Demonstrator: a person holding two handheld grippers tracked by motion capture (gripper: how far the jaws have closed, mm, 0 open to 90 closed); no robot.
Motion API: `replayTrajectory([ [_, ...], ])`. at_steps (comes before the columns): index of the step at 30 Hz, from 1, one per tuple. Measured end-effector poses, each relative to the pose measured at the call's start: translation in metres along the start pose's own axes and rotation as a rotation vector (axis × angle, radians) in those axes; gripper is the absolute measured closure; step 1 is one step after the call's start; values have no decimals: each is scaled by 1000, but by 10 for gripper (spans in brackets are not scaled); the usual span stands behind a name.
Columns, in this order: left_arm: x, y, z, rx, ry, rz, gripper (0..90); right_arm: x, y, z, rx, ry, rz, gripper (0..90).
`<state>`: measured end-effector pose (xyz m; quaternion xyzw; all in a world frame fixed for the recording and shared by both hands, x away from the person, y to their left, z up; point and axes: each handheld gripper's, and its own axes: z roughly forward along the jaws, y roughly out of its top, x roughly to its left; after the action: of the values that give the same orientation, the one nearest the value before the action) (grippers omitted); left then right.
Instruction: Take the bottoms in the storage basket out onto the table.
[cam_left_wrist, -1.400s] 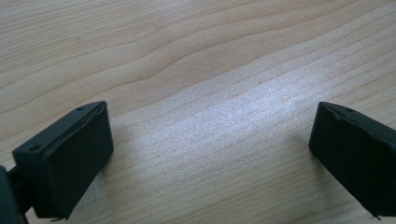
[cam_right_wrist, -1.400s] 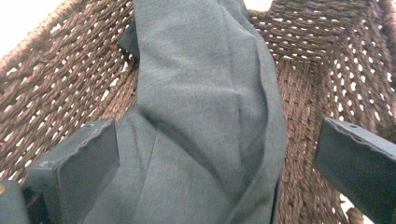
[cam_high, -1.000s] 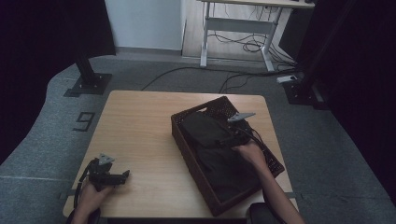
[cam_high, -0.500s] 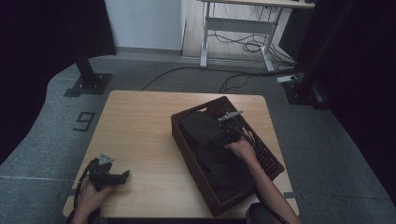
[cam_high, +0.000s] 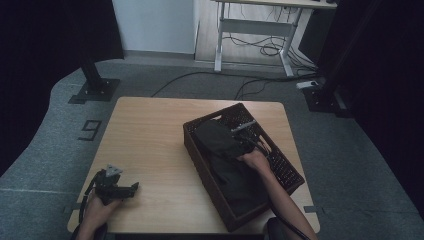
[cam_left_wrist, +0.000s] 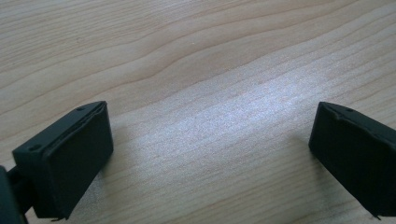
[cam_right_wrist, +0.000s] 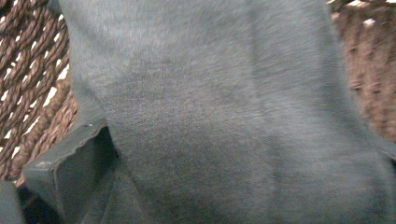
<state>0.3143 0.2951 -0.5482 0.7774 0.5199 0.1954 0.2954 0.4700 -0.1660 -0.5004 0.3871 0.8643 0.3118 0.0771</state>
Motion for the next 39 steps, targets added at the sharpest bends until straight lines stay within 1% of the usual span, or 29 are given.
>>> replayTrajectory([
  [4,0,0,0,0,0,0,0,7,1,6,39,4,-28,0],
  [7,0,0,0,0,0,1,0,15,3,10,49,17,-33,0],
  [10,0,0,0,0,0,0,0,21,5,13,61,10,-47,0],
  [11,0,0,0,0,0,0,0,21,5,14,62,3,-50,0],
  [12,0,0,0,0,0,0,0,20,5,14,63,0,-42,0],
  [14,0,0,0,0,0,0,0,16,5,14,50,-6,-17,0],
  [16,0,0,0,0,0,0,0,12,4,13,40,-28,3,0],
  [18,0,0,0,0,0,0,0,7,3,13,44,-51,3,0],
  [19,0,0,0,0,0,0,0,5,2,13,48,-54,9,0],
  [21,0,0,0,0,0,0,0,4,2,14,51,-50,14,0],
  [25,0,0,0,0,0,0,0,6,2,19,62,-47,2,0],
  [27,0,0,0,0,0,0,0,9,2,21,65,-40,1,0],
  [30,0,0,0,0,0,0,0,17,3,23,69,-6,-8,0],
  [32,0,0,0,0,0,0,0,19,3,25,71,-18,-16,0],
  [34,0,0,0,0,0,0,0,18,3,24,67,-11,-11,0],
  [39,0,0,0,0,0,0,0,13,2,27,53,-5,27,0],
])
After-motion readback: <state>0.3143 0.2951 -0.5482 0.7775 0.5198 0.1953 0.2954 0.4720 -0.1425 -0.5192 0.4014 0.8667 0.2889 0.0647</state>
